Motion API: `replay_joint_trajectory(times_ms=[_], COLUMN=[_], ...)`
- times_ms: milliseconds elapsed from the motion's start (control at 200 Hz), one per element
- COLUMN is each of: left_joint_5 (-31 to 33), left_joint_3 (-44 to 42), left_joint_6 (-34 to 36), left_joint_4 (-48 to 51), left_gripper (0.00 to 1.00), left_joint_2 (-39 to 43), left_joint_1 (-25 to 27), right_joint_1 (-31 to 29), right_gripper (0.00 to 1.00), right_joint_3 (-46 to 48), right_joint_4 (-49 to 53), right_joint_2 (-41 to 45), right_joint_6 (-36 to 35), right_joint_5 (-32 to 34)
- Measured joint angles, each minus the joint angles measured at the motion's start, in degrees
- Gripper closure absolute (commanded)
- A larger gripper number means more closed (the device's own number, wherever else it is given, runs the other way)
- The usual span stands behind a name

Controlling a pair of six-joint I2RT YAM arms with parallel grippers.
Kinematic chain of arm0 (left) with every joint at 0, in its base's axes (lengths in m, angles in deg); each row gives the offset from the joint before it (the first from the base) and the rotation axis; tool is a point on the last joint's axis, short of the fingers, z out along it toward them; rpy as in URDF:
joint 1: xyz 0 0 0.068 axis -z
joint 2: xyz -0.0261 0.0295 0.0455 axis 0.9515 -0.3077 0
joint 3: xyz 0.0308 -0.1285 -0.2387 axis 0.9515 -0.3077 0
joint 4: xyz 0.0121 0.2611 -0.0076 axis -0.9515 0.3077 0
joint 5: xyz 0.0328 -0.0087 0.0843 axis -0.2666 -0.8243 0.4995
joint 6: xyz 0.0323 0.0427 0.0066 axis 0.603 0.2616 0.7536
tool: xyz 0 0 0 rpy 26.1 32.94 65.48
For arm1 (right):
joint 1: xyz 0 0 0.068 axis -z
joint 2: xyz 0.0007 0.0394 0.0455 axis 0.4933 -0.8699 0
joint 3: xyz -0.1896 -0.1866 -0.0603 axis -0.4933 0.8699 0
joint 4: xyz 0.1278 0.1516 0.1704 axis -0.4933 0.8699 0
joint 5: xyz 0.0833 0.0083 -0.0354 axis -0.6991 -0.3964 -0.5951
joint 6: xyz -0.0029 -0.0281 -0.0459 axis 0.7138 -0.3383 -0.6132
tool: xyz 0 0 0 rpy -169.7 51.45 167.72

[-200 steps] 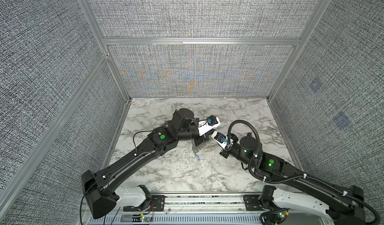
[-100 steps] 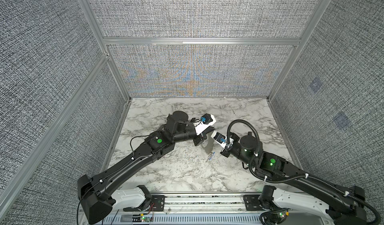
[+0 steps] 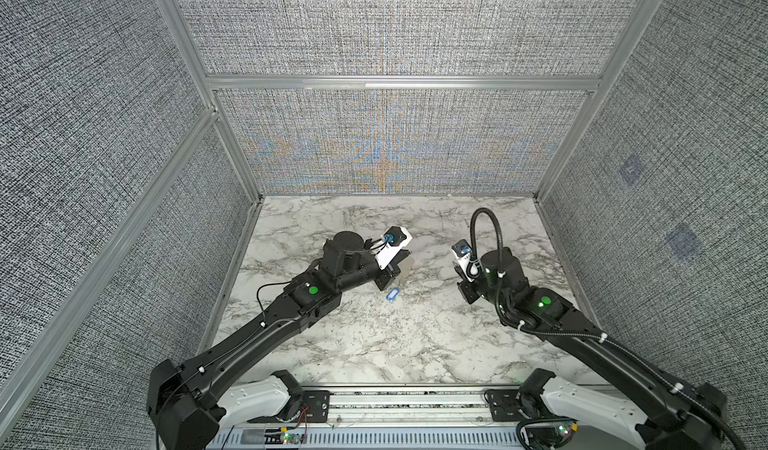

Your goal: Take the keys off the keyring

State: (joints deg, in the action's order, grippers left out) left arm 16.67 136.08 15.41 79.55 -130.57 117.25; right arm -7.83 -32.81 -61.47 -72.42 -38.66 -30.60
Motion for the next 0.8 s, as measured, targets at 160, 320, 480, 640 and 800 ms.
replay_joint_trajectory(times_ms=[160,320,480,640,800], left_joint_5=[1.5,2.4,2.8,2.3,1.9], left_joint_3=[-3.8,-7.9,-9.2,-8.8,-7.6], left_joint_6=[-2.7,-6.0,-8.8,-9.7,-9.7], left_joint_4=[-2.3,-5.6,-8.3,-10.2,-9.7], left_gripper=[1.00,1.00,1.00,1.00,1.00], left_joint_2=[-0.7,-0.8,-2.8,-7.5,-11.4], left_joint_1=[-1.0,-1.3,-1.7,-2.6,-3.7], right_joint_1=[2.2,4.2,5.3,7.3,9.1], right_gripper=[1.00,1.00,1.00,1.00,0.99], right_joint_3=[0.2,2.8,4.8,4.8,4.6], right_joint_4=[-0.3,-3.1,-5.9,-7.4,-7.3], right_joint_2=[-7.2,-13.4,-17.4,-22.0,-26.7], right_joint_6=[7.2,13.1,17.0,19.5,22.3], right_joint_5=[-4.5,-6.8,-8.7,-9.9,-10.2])
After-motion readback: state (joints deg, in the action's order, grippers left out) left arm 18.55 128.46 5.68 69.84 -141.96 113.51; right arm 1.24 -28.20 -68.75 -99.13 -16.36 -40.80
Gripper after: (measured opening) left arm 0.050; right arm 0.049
